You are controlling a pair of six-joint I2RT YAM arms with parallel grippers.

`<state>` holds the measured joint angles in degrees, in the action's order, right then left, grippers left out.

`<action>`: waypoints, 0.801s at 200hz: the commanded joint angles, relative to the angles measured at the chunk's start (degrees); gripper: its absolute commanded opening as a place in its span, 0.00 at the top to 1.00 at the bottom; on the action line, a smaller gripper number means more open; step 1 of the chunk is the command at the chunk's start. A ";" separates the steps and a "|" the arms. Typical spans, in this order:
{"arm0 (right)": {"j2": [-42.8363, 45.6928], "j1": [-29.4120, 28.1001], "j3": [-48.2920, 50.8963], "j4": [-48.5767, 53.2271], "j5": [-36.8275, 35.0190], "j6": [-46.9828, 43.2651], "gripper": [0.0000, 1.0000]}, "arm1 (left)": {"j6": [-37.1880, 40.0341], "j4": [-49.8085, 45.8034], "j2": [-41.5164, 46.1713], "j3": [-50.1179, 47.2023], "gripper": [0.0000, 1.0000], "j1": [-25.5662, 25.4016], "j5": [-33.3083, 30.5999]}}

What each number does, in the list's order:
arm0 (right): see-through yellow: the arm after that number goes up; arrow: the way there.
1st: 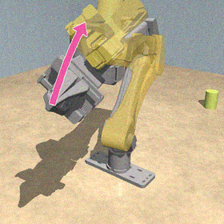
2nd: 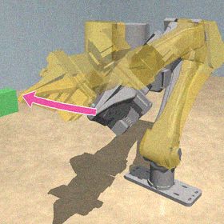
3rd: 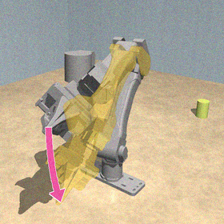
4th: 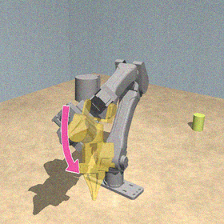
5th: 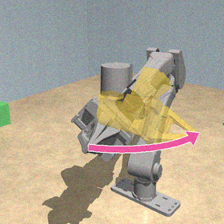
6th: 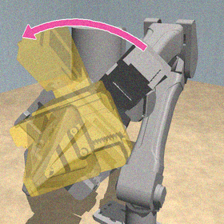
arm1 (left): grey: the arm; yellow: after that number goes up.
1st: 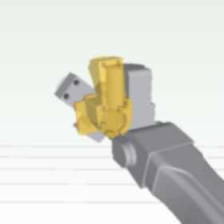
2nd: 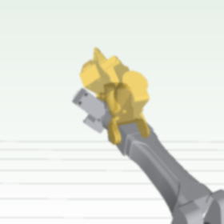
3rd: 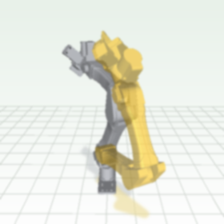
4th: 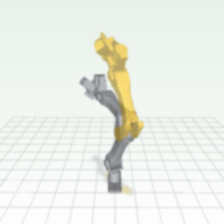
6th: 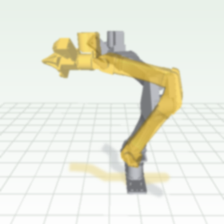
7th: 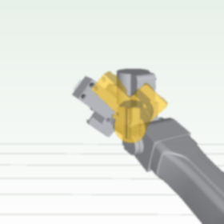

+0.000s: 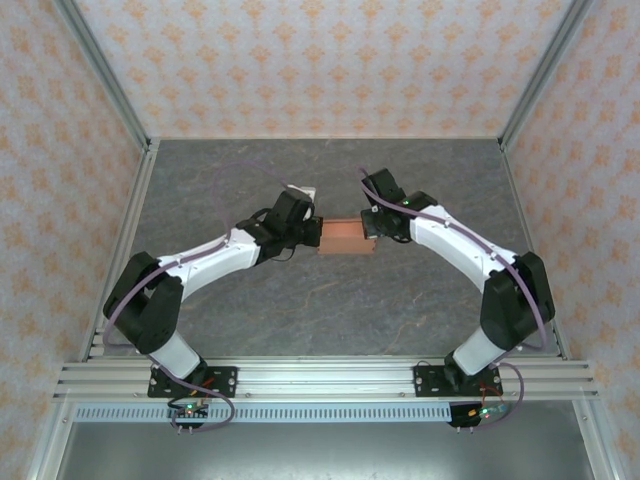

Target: Fold the paper box

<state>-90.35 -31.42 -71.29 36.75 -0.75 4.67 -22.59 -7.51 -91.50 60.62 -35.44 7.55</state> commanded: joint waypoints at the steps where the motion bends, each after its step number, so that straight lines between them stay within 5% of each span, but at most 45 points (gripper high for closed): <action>1: 2.34 -0.59 1.97 -2.35 -2.21 1.31 1.00 | 1.26 0.70 1.42 -2.80 1.00 -0.85 -3.71; 160: 4.49 -1.34 6.95 -7.75 -4.34 -0.56 1.00 | 3.54 2.72 -1.41 -3.69 1.00 -4.85 -11.09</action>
<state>-87.13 -32.34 -65.32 29.93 -3.29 4.69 -20.47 -4.29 -91.29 58.37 -39.64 -1.37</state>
